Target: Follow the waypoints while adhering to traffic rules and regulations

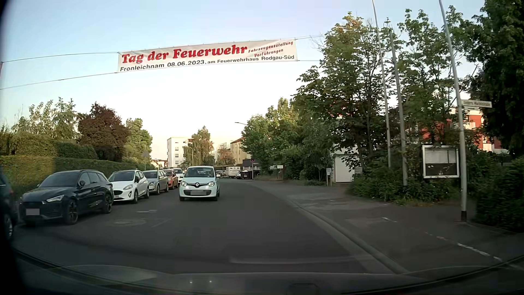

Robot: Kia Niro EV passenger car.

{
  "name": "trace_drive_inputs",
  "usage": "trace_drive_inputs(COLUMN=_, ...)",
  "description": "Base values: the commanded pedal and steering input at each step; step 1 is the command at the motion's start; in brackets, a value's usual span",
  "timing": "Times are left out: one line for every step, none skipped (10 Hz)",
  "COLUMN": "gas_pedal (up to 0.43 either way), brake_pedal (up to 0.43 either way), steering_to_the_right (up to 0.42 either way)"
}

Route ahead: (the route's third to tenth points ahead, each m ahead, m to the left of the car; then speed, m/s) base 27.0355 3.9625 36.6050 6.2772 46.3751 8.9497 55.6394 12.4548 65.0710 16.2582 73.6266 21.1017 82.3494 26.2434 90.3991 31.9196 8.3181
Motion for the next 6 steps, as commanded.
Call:
trace_drive_inputs(gas_pedal=0.008, brake_pedal=0.030, steering_to_the_right=-0.032)
trace_drive_inputs(gas_pedal=0.008, brake_pedal=0.030, steering_to_the_right=-0.032)
trace_drive_inputs(gas_pedal=0.008, brake_pedal=0.030, steering_to_the_right=-0.031)
trace_drive_inputs(gas_pedal=0.008, brake_pedal=0.030, steering_to_the_right=-0.031)
trace_drive_inputs(gas_pedal=0.008, brake_pedal=0.030, steering_to_the_right=-0.033)
trace_drive_inputs(gas_pedal=0.008, brake_pedal=0.030, steering_to_the_right=-0.035)
